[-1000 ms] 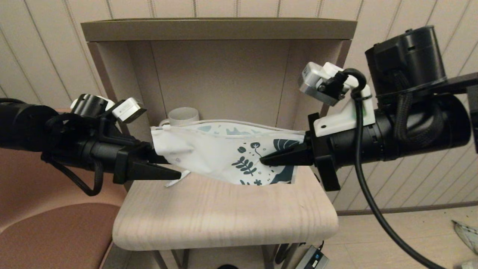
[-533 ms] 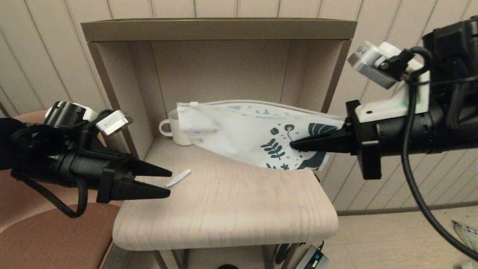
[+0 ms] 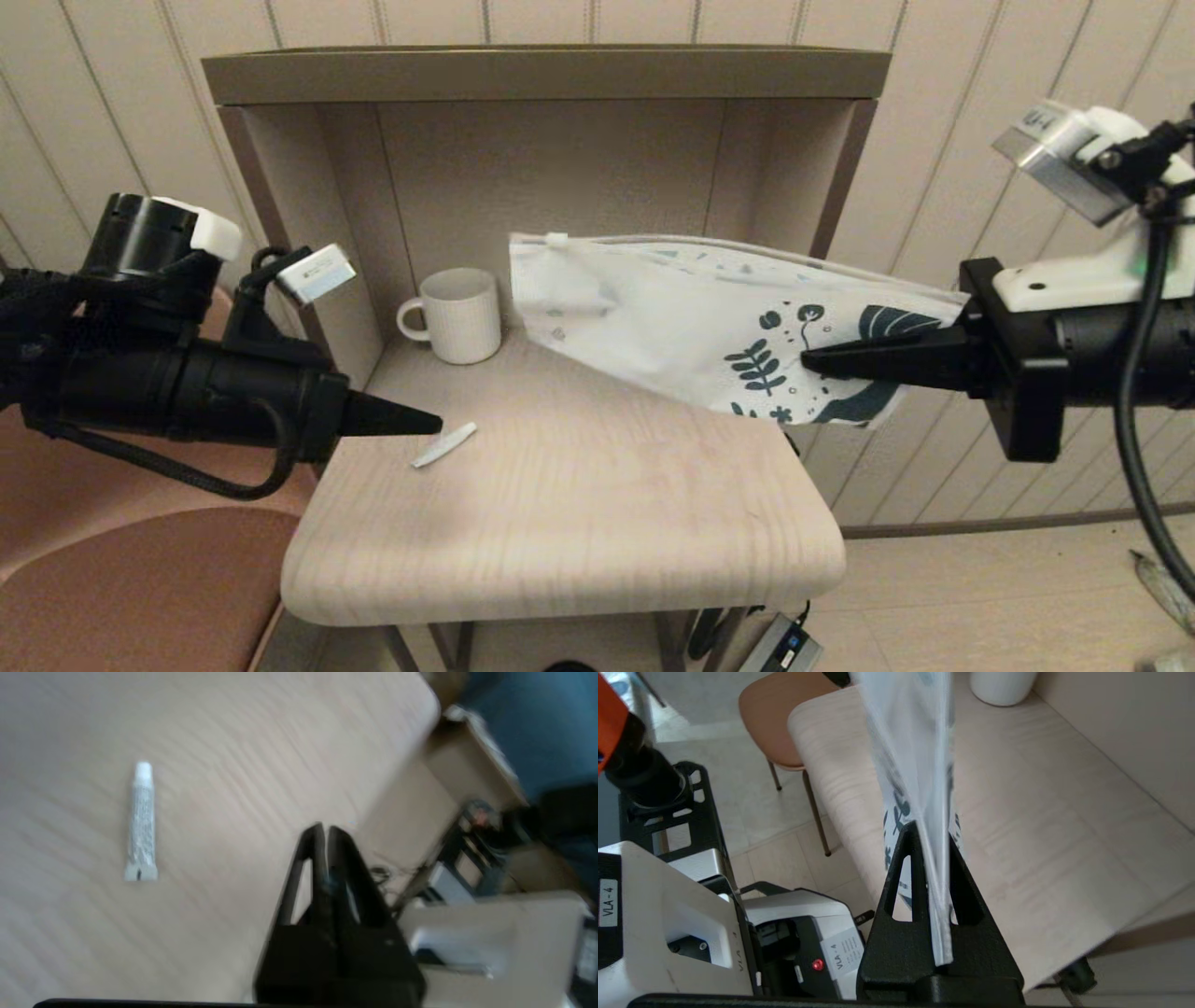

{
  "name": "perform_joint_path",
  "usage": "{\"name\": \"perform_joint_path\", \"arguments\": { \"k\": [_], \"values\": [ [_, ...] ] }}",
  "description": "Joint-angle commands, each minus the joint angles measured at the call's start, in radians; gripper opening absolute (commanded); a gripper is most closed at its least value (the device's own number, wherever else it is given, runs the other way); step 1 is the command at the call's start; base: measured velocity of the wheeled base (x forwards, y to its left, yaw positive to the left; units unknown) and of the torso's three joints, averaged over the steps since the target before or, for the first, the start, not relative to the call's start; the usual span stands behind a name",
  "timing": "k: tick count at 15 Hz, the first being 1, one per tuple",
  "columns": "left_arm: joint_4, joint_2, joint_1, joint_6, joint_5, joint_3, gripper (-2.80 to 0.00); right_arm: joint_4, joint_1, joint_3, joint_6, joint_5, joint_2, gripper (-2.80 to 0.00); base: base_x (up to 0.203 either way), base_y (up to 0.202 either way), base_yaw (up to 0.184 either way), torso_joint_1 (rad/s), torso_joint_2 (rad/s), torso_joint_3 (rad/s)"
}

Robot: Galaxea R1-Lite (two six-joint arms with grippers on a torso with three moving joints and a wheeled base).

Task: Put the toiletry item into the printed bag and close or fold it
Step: Pick up the toothpaste

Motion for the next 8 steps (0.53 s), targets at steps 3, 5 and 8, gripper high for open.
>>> {"name": "perform_joint_path", "arguments": {
  "k": [3,5,8],
  "values": [
    [-0.129,0.005,-0.165,-0.125,0.258,0.041,-2.80,-0.007,-0.044,0.029,0.020,0.004,-0.022,-2.80,0.000,0.000,0.000,0.000,0.00,0.000],
    [-0.193,0.010,-0.206,-0.174,0.308,0.069,-2.80,-0.038,-0.053,0.040,0.027,0.004,-0.028,-2.80,0.000,0.000,0.000,0.000,0.00,0.000],
    [-0.206,0.024,-0.204,-0.189,0.319,0.090,-2.80,-0.042,-0.051,0.041,0.028,0.005,-0.028,-2.80,0.000,0.000,0.000,0.000,0.00,0.000]
  ]
}}
